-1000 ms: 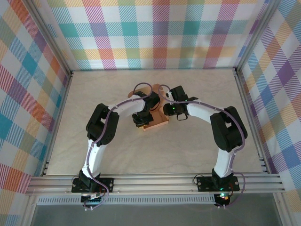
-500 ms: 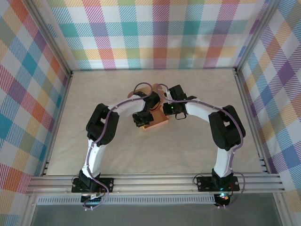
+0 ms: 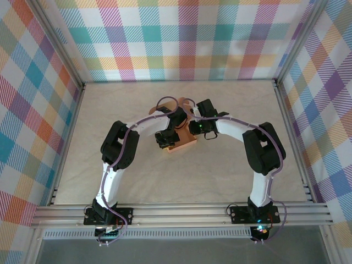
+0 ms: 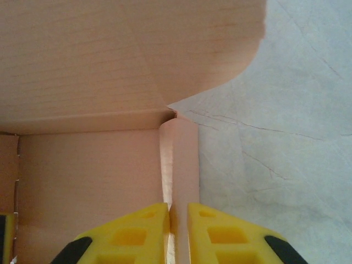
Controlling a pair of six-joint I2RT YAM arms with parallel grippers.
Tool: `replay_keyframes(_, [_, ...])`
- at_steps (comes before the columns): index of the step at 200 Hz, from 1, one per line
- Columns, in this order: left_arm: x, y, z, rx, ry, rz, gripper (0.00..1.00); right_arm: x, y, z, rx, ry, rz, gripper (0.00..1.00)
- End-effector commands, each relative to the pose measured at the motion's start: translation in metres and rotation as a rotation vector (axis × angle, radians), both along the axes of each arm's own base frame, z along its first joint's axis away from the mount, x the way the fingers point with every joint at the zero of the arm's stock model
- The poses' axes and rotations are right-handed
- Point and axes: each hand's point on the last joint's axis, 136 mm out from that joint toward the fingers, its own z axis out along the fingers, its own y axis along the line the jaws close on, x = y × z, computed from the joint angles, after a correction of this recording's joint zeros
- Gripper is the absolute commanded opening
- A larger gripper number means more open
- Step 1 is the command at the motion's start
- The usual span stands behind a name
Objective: Fold the paper box
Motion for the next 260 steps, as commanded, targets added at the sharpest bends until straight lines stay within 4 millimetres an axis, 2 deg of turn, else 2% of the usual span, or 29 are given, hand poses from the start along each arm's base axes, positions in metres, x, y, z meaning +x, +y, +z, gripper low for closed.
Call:
replay_keyframes(1, [-0.003,-0.002,0.005,-0.021,0.008,-0.015,0.15,-0.021,0.006,-0.024,-0.015,0.089,0.063,0.18])
replay_keyframes(72, [-0.004,-0.001,0.005,-0.02,0.01,-0.016,0.15,-0.021,0.007,-0.032,-0.037,0.113,0.073,0.15])
replay_keyframes(139, [-0.004,-0.002,0.006,-0.027,0.009,-0.011,0.15,-0.019,-0.006,-0.047,-0.309,0.059,0.04,0.11])
replay_keyframes(164, [-0.004,-0.006,0.005,-0.046,0.014,-0.009,0.16,-0.015,-0.008,-0.049,-0.386,0.009,0.008,0.04])
replay_keyframes(199, [-0.006,-0.007,0.004,-0.082,0.023,0.017,0.25,-0.015,-0.007,-0.05,-0.371,0.001,-0.018,0.03])
replay_keyframes(243, [-0.005,-0.004,0.014,-0.093,-0.006,0.035,0.28,-0.014,-0.009,-0.048,-0.372,-0.02,-0.018,0.03])
replay_keyframes(260, [-0.005,-0.003,0.017,-0.1,-0.018,0.04,0.35,-0.014,-0.009,-0.048,-0.358,-0.017,-0.02,0.03])
